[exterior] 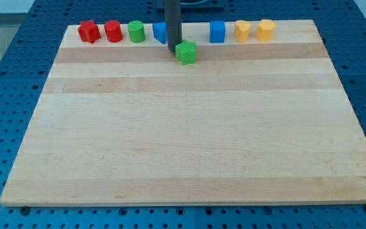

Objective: Slide the green star to the center

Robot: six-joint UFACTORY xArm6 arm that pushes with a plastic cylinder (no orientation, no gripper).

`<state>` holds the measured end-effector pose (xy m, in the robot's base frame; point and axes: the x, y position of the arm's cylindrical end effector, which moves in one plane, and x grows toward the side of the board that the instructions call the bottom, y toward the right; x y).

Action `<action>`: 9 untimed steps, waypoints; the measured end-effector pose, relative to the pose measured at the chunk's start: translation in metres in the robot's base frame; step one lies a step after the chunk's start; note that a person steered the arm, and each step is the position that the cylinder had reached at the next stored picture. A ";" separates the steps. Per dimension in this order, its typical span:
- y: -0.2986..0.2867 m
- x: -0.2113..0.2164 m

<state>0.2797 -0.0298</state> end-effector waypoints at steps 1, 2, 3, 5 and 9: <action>0.026 0.000; 0.055 0.000; 0.068 0.000; 0.047 0.028; 0.024 0.058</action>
